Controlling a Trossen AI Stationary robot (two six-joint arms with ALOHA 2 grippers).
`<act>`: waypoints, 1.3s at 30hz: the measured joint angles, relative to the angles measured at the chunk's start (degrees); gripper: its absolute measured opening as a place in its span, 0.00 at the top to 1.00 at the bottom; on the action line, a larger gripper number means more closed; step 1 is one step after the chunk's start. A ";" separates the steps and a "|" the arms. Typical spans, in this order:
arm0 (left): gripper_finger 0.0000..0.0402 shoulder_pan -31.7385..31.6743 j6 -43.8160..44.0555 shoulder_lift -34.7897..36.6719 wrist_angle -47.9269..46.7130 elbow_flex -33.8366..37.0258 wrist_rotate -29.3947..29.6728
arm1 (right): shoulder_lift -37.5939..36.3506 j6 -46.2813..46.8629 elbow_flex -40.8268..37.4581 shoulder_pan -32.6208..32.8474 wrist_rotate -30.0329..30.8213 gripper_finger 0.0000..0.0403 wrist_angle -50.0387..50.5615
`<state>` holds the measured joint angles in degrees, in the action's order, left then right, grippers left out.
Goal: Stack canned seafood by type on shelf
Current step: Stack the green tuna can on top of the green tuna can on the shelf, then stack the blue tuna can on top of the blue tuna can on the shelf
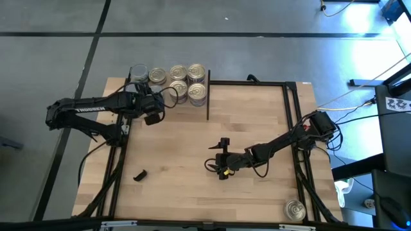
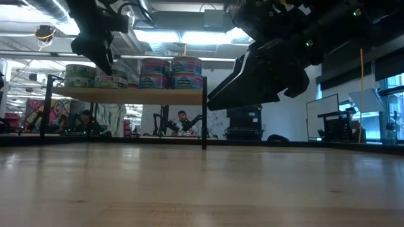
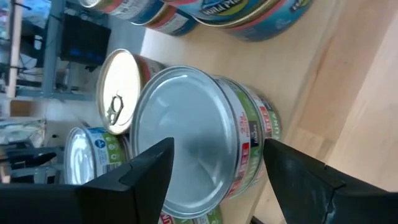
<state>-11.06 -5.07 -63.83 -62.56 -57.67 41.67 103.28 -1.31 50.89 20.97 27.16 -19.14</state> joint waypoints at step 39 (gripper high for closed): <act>0.39 38.06 28.33 -2.86 26.64 10.56 -15.03 | -4.65 8.01 11.84 6.66 -9.31 0.12 38.31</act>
<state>27.00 23.26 -66.69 -35.92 -47.11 26.64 98.64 6.70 62.73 27.63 17.85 19.18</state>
